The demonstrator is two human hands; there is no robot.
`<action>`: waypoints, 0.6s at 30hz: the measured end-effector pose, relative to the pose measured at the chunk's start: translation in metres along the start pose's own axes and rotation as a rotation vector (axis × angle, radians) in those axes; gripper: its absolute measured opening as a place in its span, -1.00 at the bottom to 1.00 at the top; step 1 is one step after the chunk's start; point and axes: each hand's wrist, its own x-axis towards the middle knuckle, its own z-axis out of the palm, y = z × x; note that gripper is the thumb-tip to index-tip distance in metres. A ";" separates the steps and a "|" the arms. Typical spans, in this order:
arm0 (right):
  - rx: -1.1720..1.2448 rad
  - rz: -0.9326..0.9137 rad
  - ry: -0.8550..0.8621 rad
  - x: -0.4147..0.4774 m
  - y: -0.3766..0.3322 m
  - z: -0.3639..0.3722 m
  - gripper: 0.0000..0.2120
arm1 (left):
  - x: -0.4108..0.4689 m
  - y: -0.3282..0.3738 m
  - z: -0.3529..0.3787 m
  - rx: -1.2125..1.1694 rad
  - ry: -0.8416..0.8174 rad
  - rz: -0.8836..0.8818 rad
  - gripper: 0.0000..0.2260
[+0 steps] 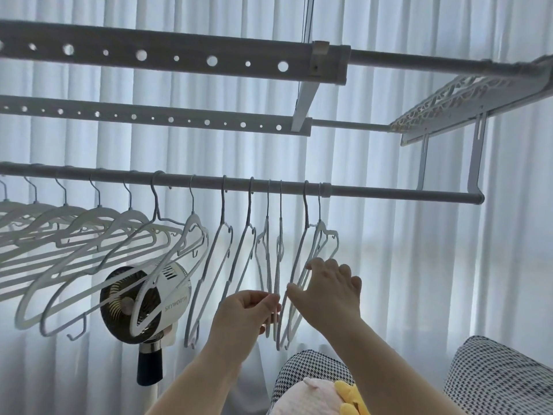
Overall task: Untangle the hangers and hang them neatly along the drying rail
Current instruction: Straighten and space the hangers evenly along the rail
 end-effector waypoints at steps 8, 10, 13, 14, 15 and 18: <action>0.407 0.102 -0.119 0.003 0.009 0.011 -0.45 | 0.002 -0.003 -0.007 0.047 0.006 -0.004 -0.88; 0.680 0.208 -0.160 0.007 0.010 0.016 -0.45 | 0.002 -0.003 -0.009 0.052 0.002 -0.011 -0.87; 0.964 0.333 -0.230 0.007 0.008 0.016 -0.54 | 0.002 -0.004 -0.012 0.043 -0.003 -0.018 -0.88; 1.022 0.352 -0.246 0.007 0.007 0.015 -0.58 | 0.002 -0.005 -0.013 0.036 -0.005 -0.019 -0.88; 1.067 0.366 -0.251 0.006 0.006 0.013 -0.62 | 0.002 -0.005 -0.014 0.028 -0.007 -0.020 -0.88; 1.111 0.358 -0.252 0.006 0.002 0.007 -0.68 | 0.002 -0.005 -0.014 0.011 -0.008 -0.023 -0.89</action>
